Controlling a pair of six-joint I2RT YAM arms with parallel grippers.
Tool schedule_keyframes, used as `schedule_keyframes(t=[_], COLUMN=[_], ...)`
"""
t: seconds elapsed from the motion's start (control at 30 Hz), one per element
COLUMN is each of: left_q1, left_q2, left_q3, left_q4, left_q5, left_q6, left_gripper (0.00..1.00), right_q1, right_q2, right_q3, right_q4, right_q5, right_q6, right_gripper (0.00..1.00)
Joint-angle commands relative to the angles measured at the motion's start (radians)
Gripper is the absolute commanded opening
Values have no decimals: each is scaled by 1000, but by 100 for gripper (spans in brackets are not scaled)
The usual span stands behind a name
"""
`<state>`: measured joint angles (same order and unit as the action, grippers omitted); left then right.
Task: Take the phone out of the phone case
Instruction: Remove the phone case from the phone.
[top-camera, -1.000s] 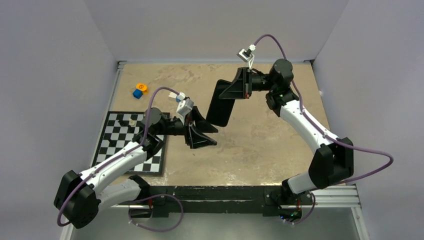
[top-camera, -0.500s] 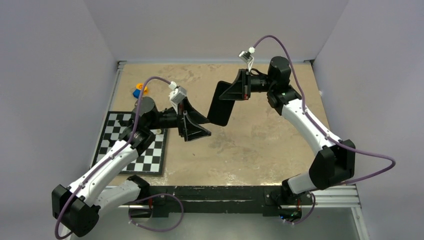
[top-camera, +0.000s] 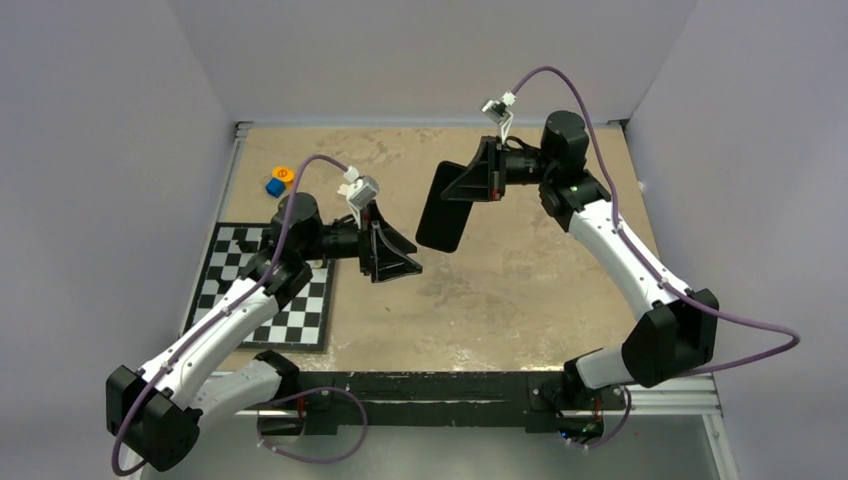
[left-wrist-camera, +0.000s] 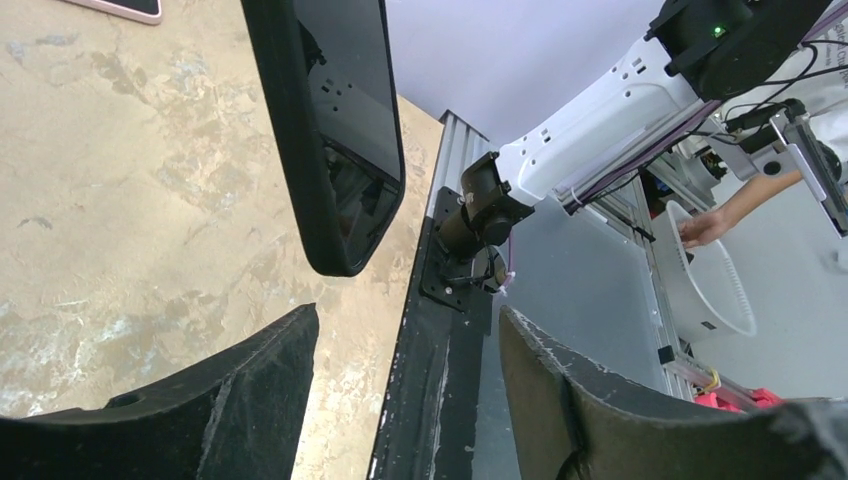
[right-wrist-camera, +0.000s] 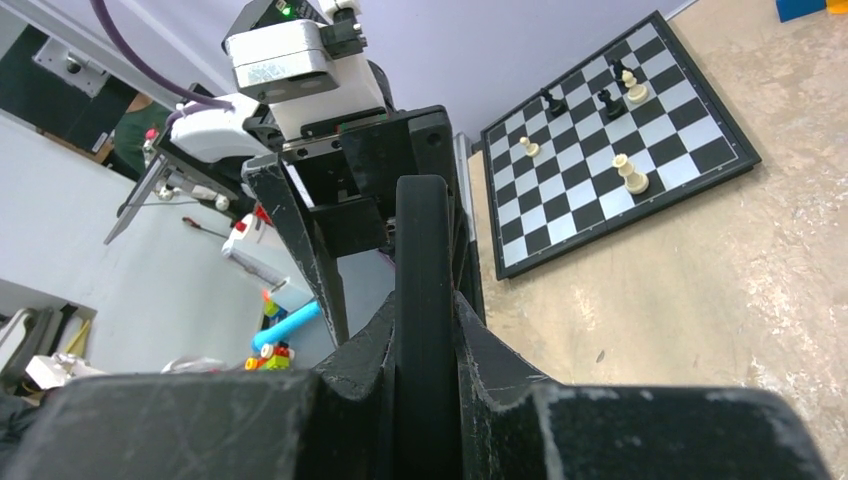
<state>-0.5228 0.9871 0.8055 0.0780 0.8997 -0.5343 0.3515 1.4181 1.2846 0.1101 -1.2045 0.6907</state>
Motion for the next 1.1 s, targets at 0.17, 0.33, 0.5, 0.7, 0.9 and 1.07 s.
schedule_keyframes(t=[0.17,0.33,0.5,0.7,0.9,1.07], left_q1=[7,8,7,8,-12,-18], left_q2=[53,84,97,97,45,84], left_q3=[59,74,88,82,-10,2], left_q4=[64,125,124,152,460,678], left_q5=[25,63,104,185,353,424], left_q6=[-39,-69,-54,-13,58,-10], left_gripper=[66,50,26,0,0,0], right_q1=[25,38,38,40,100,139], right_q2=[-29,-27,-26,-11,28,54], right_q3=[52,35,34,45,74,36], right_q4=[8,19,20,4,2,217], right_q5=[-32,-36,-48,-66,-76,-87], right_q6=[-23,-27,-29,-32,9,217], right_gripper=[0,0,0,0,0,0])
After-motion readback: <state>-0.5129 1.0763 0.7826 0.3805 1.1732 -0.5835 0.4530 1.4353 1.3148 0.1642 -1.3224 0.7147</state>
